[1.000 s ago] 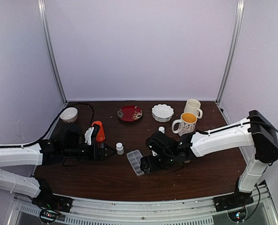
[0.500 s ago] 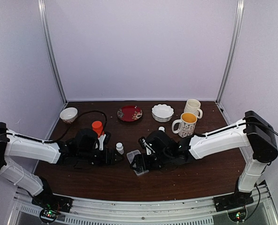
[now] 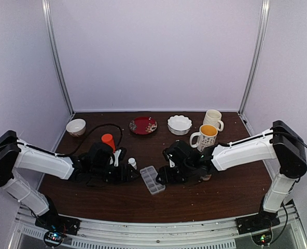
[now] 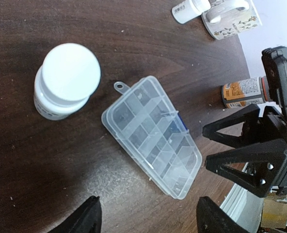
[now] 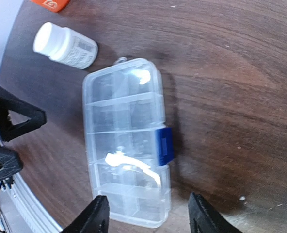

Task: Sort the pills into containers
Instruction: Adjust the pill container at the center of the board.

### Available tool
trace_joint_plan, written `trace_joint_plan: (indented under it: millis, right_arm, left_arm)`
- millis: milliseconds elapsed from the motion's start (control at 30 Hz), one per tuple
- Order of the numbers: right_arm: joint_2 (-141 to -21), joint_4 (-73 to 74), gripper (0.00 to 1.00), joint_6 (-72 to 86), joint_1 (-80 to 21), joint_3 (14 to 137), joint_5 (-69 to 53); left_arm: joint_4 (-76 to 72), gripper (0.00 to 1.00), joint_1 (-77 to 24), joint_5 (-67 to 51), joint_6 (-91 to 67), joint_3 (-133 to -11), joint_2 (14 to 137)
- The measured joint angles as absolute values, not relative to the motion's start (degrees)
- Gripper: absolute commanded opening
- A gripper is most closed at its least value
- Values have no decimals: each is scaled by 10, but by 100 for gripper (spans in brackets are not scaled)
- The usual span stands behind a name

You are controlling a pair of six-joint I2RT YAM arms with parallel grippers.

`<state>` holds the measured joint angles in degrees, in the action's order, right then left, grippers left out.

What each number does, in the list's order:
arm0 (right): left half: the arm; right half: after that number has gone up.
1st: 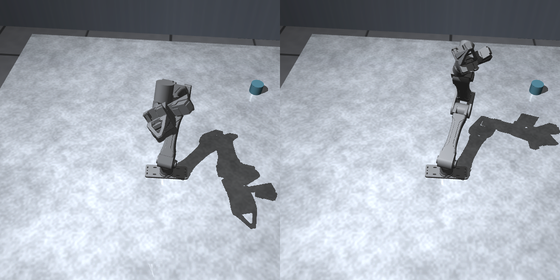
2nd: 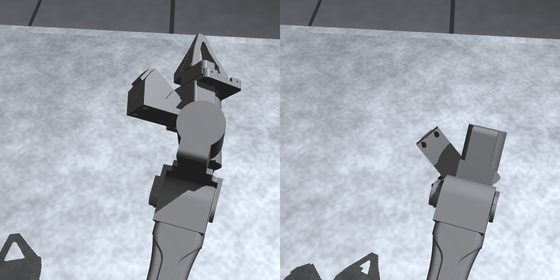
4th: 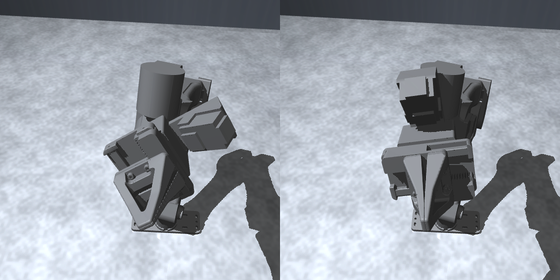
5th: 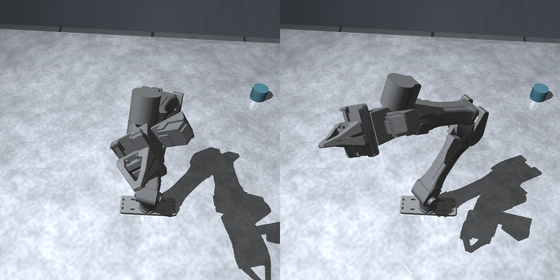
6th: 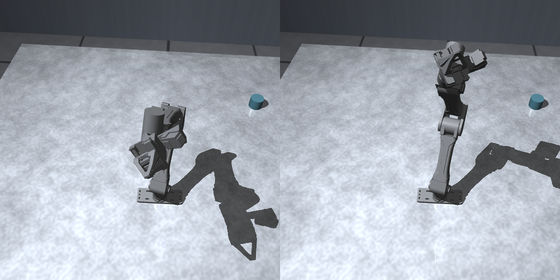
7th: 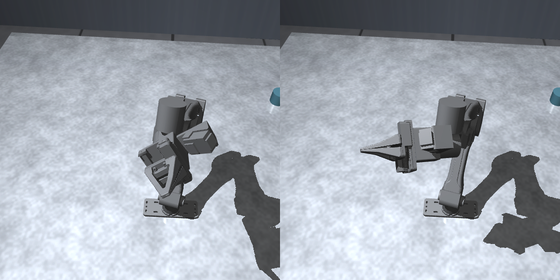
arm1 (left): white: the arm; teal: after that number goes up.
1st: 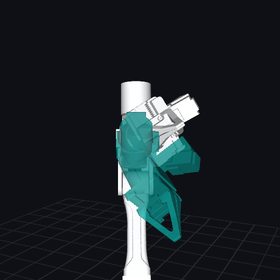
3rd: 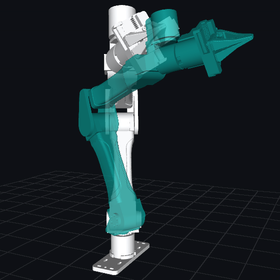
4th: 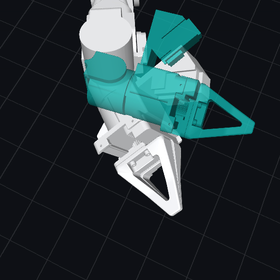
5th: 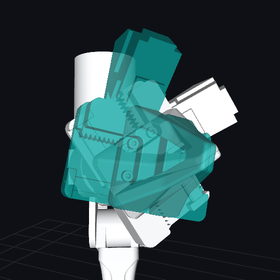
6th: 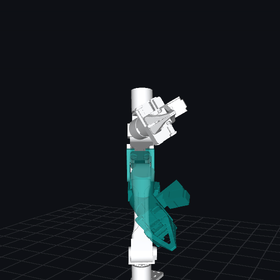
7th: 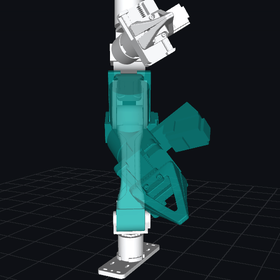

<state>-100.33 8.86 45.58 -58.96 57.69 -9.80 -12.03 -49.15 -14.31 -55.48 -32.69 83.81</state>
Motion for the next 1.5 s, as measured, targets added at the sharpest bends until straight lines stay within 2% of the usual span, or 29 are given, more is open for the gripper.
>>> trace_joint_plan:
  millis: [267, 633, 800, 1033, 1367, 1500]
  right_arm:
    - [-1014, 112, 58, 442, -575, 580, -79]
    - [-1042, 66, 60, 454, -592, 581, -138]
    - [-1034, 15, 58, 475, -604, 561, -169]
    - [-1002, -19, 55, 499, -559, 504, -175]
    - [-1043, -29, 42, 500, -564, 533, -192]
    - [-1056, -37, 30, 503, -570, 544, -198]
  left_arm:
    - [-140, 73, -493, -149, -568, -327, 861]
    - [-167, 74, -497, -153, -575, -327, 890]
    - [-169, 74, -497, -154, -575, -327, 896]
    - [-170, 73, -497, -167, -569, -331, 911]
    - [-173, 70, -497, -182, -564, -357, 946]
    - [-175, 67, -497, -188, -564, -363, 954]
